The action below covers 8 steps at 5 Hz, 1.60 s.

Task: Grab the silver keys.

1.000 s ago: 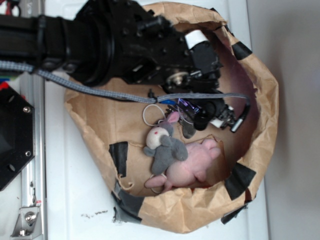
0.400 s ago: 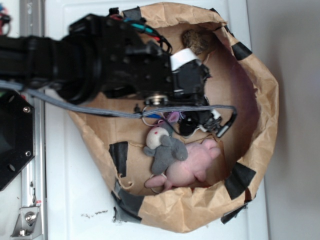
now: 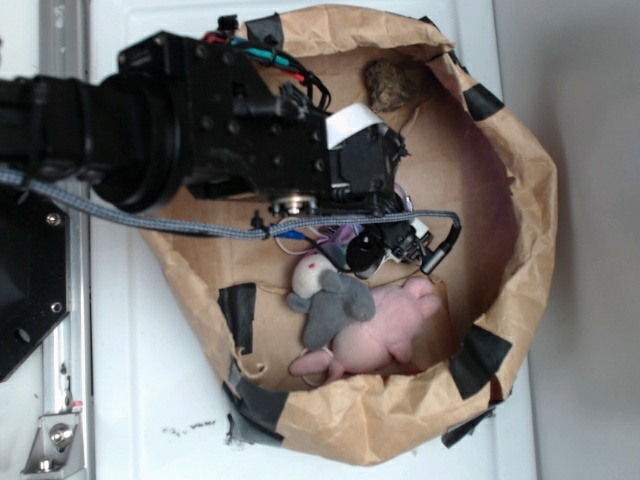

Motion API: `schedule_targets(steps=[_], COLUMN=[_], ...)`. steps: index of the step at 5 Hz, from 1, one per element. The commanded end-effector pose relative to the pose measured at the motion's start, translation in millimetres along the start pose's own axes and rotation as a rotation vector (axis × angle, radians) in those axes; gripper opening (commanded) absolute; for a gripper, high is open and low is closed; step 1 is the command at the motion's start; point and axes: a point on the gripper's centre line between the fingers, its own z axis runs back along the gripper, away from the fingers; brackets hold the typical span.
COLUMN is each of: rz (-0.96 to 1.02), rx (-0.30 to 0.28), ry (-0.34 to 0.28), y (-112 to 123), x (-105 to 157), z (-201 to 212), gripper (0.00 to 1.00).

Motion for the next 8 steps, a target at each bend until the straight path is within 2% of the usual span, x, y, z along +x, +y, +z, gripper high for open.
schedule_targets(steps=[1, 2, 3, 4, 8], rz=[-0.004, -0.003, 0.013, 0.031, 0.031], rx=[0.004, -0.013, -0.016, -0.009, -0.007], ry=[0.002, 0.030, 0.038, 0.049, 0.032], y=[-11.7, -15.3, -14.9, -14.9, -13.6], x=[-13.8, -13.3, -11.0, -8.7, -9.9], z=[-18.1, -14.9, -11.8, -11.9, -13.6], gripper=[1.00, 1.00, 0.91, 0.00, 0.00])
